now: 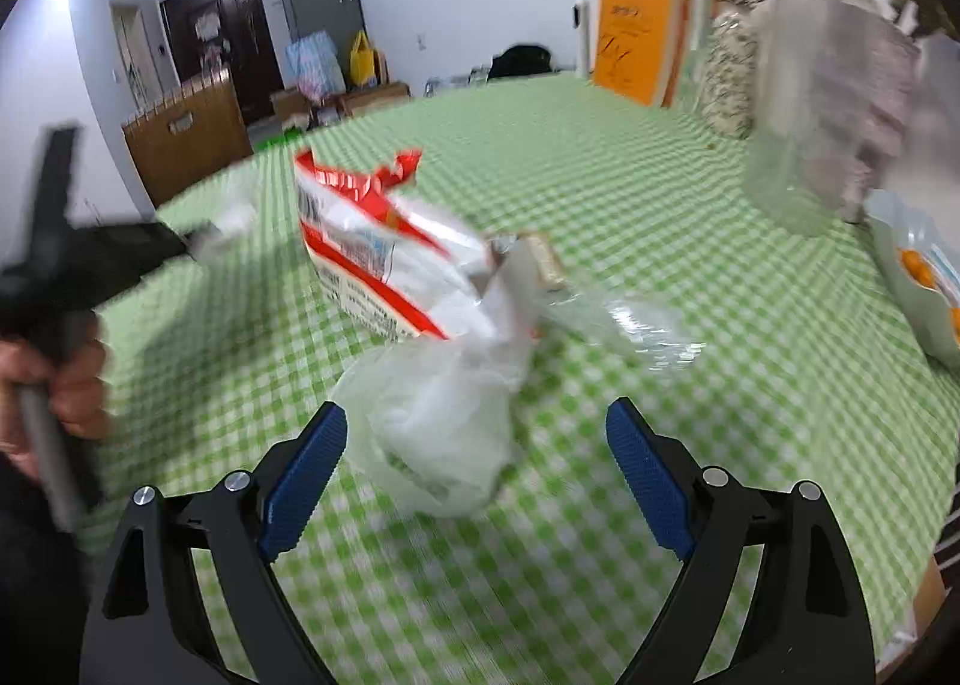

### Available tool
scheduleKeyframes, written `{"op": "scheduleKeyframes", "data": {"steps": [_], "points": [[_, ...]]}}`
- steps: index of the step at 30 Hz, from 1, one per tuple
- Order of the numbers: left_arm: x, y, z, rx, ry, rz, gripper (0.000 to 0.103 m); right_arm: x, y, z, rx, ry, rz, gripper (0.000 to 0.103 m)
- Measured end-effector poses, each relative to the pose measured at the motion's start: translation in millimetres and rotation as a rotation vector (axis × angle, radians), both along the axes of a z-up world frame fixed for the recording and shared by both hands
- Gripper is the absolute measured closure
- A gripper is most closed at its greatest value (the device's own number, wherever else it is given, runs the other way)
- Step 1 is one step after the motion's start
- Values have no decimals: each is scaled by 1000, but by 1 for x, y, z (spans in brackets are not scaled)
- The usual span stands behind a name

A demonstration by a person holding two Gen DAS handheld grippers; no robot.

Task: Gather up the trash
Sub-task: 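Grasp the white tissue with left tool while right tool grasps clear plastic bag, then carry the tissue and plastic bag with both tools to the box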

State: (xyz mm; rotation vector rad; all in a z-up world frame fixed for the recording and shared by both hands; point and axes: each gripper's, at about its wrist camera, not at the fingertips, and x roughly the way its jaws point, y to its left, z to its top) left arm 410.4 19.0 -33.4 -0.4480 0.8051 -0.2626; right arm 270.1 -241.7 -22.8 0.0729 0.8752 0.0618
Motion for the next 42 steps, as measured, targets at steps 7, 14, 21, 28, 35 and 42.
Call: {"op": "scheduleKeyframes", "data": {"steps": [7,14,21,28,35,42], "points": [[-3,12,5,-29,-10,40,103,-4,-6,-12,78,64,43,81],[-3,2,21,-11,-52,23,103,-61,-53,35,76,-51,-43,90],[-14,-28,60,74,-110,21,103,-102,-65,50,98,-98,-56,90],[-53,-49,96,138,-164,21,103,-134,-84,64,120,-141,-57,90],[-95,-96,112,209,-177,-66,103,-167,-114,67,162,-191,-111,90],[-137,-158,125,225,-220,-193,103,-211,-160,62,181,-205,-195,90]]}}
